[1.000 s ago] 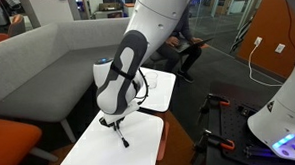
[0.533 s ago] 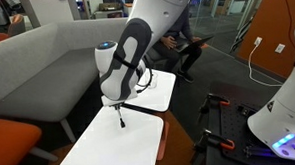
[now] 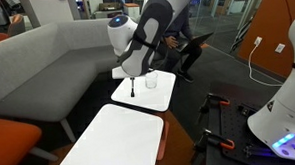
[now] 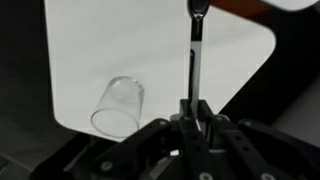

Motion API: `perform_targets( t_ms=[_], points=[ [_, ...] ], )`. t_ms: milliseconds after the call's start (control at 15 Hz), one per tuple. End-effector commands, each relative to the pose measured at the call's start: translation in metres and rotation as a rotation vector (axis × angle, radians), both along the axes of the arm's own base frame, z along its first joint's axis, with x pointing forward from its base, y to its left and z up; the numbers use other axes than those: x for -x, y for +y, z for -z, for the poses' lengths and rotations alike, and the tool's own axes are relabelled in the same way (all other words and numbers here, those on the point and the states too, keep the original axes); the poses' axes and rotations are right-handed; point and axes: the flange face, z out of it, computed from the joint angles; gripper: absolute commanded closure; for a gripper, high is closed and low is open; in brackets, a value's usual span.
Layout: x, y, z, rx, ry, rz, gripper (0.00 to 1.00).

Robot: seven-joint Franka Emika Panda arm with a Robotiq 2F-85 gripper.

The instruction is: Put the marker in the glass cup

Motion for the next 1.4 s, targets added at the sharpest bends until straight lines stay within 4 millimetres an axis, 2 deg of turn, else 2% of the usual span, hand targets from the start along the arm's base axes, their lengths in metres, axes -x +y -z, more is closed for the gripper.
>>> perform_targets(
  t_ms=[0, 333, 667, 1000, 1333],
  points=[
    [0.002, -0.022, -0.022, 0.137, -0.027, 0.098, 0.97],
    [-0.007, -0.049, -0.046, 0.251, -0.079, 0.154, 0.97],
    [-0.014, -0.077, -0.046, 0.318, -0.142, 0.235, 0.97],
    [-0.018, -0.099, -0.036, 0.400, -0.145, 0.304, 0.97],
    [-0.006, -0.114, -0.014, 0.450, -0.111, 0.383, 0.97]
  ],
)
